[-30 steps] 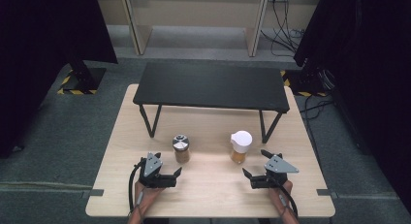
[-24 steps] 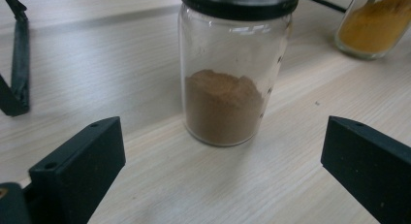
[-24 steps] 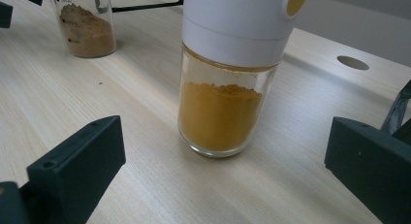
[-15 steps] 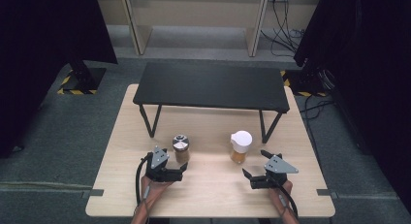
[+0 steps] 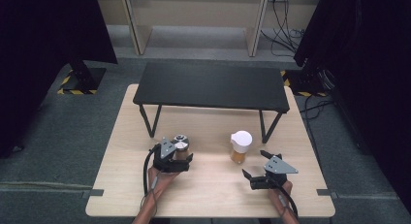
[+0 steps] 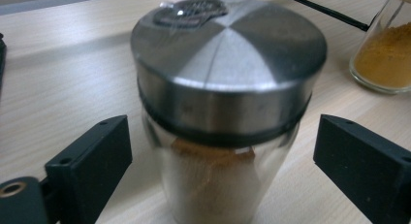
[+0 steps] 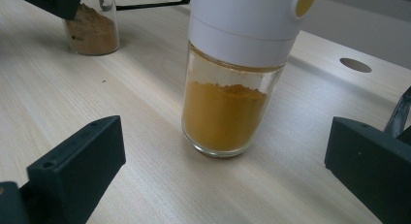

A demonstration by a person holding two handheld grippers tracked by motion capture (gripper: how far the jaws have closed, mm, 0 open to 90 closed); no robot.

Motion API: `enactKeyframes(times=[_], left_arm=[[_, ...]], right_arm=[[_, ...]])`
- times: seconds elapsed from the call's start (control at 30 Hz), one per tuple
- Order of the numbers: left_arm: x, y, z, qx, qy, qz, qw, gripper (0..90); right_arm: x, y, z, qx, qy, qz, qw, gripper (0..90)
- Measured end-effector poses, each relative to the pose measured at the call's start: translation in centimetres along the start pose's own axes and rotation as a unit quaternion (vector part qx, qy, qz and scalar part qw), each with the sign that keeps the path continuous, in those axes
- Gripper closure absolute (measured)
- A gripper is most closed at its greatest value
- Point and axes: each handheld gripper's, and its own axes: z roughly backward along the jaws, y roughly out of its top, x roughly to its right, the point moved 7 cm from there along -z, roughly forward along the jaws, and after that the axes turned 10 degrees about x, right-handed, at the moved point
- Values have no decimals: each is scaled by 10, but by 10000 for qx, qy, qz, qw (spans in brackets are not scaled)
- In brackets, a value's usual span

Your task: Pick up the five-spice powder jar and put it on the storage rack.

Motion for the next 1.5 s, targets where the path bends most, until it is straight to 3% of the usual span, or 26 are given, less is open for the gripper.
enactKeyframes(times=[0.2,0.33,0.93,1.2,1.5], left_arm=[[1,2,-6,-5,50,-36,10000,177],[-2,0,-7,39,50,-60,10000,297],[-4,1,-5,94,-144,-105,9998,304],[-4,19,-1,103,-242,-88,9996,304],[-7,52,9,90,-460,-163,9988,304]], right_arm=[[0,0,0,0,21,12,10000,7],[0,0,0,-8,38,19,10000,7],[0,0,0,1,25,15,10000,7],[0,0,0,14,25,9,10000,7],[0,0,1,38,31,0,10000,7]])
